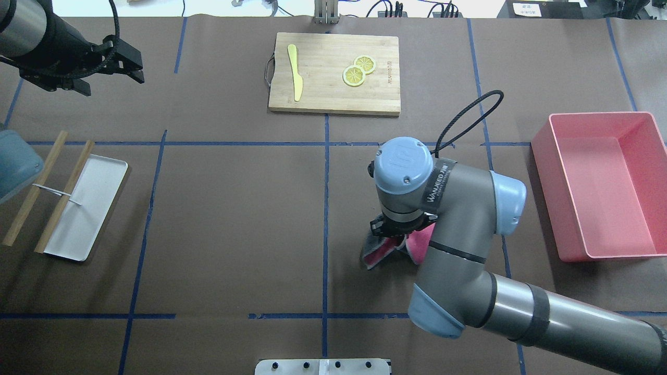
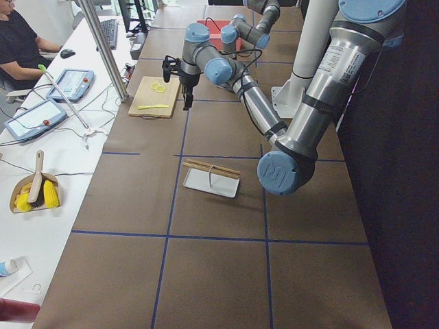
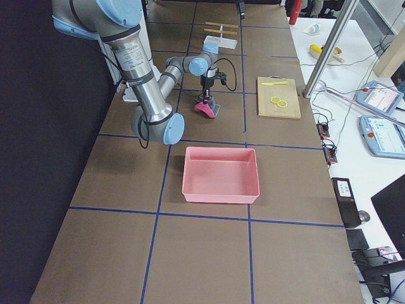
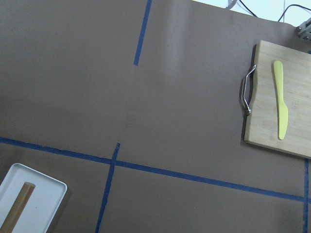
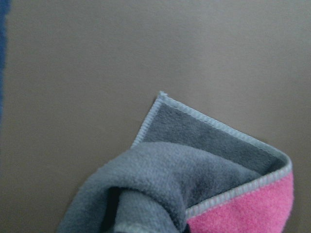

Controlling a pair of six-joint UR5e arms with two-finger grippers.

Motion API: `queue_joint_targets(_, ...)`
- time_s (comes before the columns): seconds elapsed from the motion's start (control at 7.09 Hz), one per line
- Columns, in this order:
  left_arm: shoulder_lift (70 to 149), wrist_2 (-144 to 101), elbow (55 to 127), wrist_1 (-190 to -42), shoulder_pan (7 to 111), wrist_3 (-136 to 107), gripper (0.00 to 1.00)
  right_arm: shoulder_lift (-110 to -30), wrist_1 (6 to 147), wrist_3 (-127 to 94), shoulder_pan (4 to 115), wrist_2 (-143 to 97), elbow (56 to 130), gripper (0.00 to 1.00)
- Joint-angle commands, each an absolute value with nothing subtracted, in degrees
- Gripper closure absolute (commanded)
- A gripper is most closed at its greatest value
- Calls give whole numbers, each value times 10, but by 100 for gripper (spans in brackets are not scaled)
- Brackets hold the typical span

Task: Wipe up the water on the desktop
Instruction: 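Drag the cloth across the table surface with the right gripper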

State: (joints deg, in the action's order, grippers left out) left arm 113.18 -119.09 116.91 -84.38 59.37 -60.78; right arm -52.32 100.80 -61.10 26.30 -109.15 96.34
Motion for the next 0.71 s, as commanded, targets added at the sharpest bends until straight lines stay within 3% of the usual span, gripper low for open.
queue_joint_targets(0.0,1114,-1192,1170,-842,613,-533,0,-472,933,-681,259,-1133,903,100)
queue_joint_targets(0.14,1104,-1192,1172,-839,620,-518,0,-522,933,-678,272,-1142,937,100)
queue_joint_targets(0.42,1091,-1193,1173,-838,633,-487,0,-669,942,-621,328,-1173,1078,100)
queue_joint_targets(0.56,1086,-1193,1174,-838,633,-483,0,-711,974,-570,338,-1172,1100,100)
